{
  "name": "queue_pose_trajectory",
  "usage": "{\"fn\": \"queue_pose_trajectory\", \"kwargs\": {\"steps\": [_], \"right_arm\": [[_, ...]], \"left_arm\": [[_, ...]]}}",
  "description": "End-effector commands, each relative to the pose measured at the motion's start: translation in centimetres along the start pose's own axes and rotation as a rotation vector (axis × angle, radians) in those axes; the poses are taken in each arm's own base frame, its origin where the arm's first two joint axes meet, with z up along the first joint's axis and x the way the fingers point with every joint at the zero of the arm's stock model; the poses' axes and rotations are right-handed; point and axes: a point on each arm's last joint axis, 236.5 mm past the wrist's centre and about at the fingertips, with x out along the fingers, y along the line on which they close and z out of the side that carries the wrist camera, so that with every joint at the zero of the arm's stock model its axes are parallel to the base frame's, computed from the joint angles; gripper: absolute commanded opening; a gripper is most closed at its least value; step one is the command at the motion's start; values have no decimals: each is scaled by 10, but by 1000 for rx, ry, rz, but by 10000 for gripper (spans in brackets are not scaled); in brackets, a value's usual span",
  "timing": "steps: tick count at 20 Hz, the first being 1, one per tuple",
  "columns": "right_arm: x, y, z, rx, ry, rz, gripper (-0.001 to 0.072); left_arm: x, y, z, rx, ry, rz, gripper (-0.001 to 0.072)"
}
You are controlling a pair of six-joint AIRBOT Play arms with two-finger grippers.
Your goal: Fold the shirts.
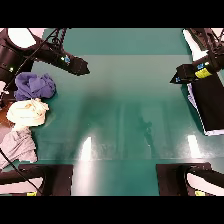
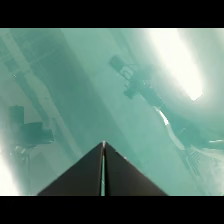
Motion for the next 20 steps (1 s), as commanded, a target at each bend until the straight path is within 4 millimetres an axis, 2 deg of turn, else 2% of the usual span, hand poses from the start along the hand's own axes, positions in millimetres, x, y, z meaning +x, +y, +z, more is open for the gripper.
{"fn": "queue_pose_trajectory", "kwargs": {"steps": [1, 14, 15, 16, 17, 18, 19, 20], "right_arm": [[0, 1, 0, -3, -1, 2, 19], [0, 1, 1, -3, -4, 2, 19], [0, 1, 2, -3, -10, 1, 19], [0, 1, 3, -3, -14, 1, 19], [0, 1, 4, -3, -19, 1, 19], [0, 1, 5, -3, -20, 1, 19], [0, 1, 5, -3, -19, 1, 19], [0, 1, 4, -3, -19, 1, 19]], "left_arm": [[0, 0, 0, 0, 0, 0, 23], [0, -2, 1, -2, -2, -10, 23], [0, 2, 6, 30, -27, 9, 24], [0, 16, 13, 53, -52, 68, 48], [-3, 38, 14, 70, -53, 163, 348], [-10, 71, 12, 54, -40, 304, 642], [-22, 107, 5, 36, -13, 460, 674], [-40, 144, -3, 15, 20, 614, 673]]}}
